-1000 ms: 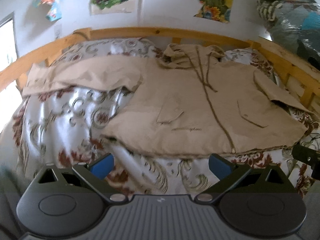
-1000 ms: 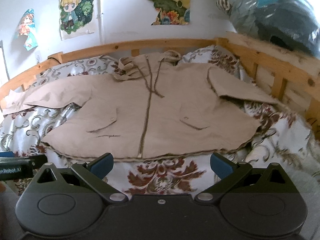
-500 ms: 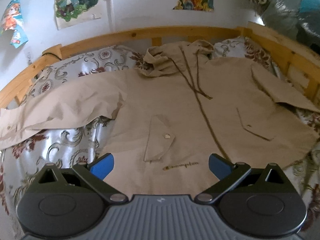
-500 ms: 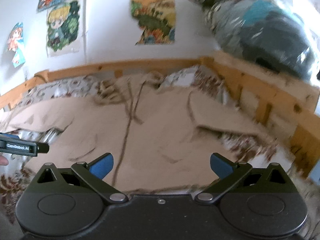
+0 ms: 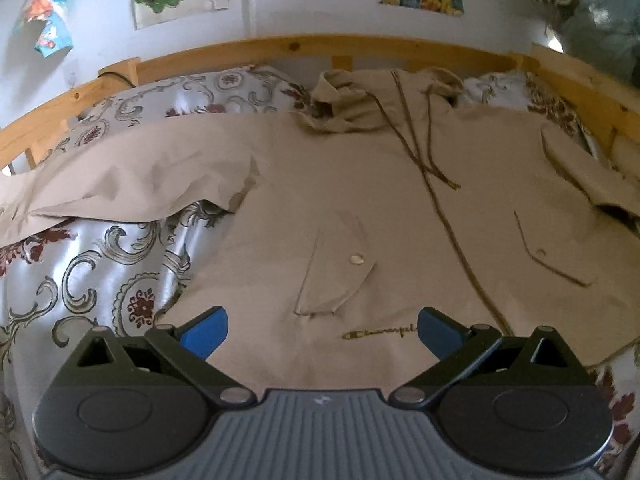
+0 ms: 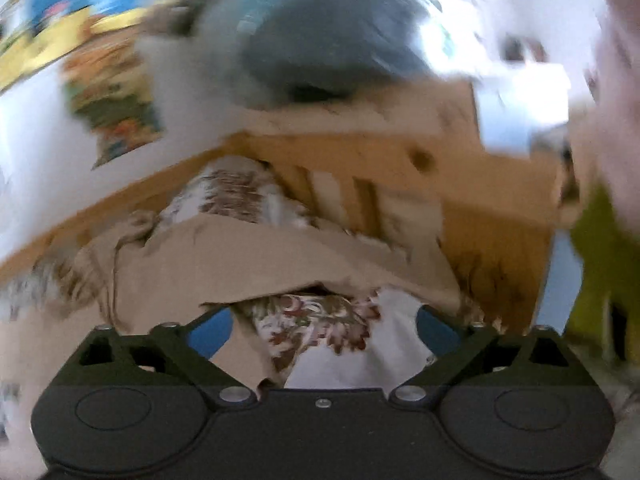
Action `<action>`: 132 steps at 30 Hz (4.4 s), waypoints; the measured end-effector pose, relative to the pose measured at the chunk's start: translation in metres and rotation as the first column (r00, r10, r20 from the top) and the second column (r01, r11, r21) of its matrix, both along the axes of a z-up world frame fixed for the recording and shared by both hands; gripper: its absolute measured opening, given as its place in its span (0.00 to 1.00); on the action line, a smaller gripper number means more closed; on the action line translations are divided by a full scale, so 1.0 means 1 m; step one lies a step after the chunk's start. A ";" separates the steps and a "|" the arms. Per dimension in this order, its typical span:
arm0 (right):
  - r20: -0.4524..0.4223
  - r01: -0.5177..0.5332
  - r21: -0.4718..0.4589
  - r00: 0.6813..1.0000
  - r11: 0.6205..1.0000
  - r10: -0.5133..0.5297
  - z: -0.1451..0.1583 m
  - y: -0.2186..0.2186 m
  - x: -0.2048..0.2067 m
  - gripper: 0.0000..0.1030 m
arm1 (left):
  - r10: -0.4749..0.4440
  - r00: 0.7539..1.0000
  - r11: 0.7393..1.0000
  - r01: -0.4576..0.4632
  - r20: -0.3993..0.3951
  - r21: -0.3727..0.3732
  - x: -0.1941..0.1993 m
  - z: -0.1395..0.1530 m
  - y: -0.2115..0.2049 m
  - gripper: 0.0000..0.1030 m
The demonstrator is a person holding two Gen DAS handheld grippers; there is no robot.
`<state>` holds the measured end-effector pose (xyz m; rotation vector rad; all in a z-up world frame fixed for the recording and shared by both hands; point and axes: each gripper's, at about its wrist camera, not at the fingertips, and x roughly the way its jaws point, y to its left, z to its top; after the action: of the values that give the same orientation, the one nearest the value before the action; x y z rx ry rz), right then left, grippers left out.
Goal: Fold large clothes
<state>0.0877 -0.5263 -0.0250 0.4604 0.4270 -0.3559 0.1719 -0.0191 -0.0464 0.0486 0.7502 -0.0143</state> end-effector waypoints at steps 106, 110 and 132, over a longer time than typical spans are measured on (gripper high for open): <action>-0.114 -0.258 -0.251 0.965 0.933 0.236 -0.047 0.154 0.247 0.64 | 0.041 0.990 0.998 -0.048 0.137 0.050 0.095 -0.037 -0.002 0.99; -0.095 -0.222 -0.077 0.972 0.972 0.214 -0.061 0.122 0.262 0.59 | 0.023 0.992 0.996 -0.034 0.125 0.087 0.111 -0.054 -0.007 0.99; -0.280 -0.247 -0.615 0.956 0.749 0.085 -0.090 0.170 0.285 0.41 | -0.053 0.999 0.987 0.052 0.003 0.153 0.113 -0.079 -0.012 0.99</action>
<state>0.3722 -0.3558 -0.1154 -0.3085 0.5409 -0.3596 0.2853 -0.0315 -0.1250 0.2143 0.7416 -0.0067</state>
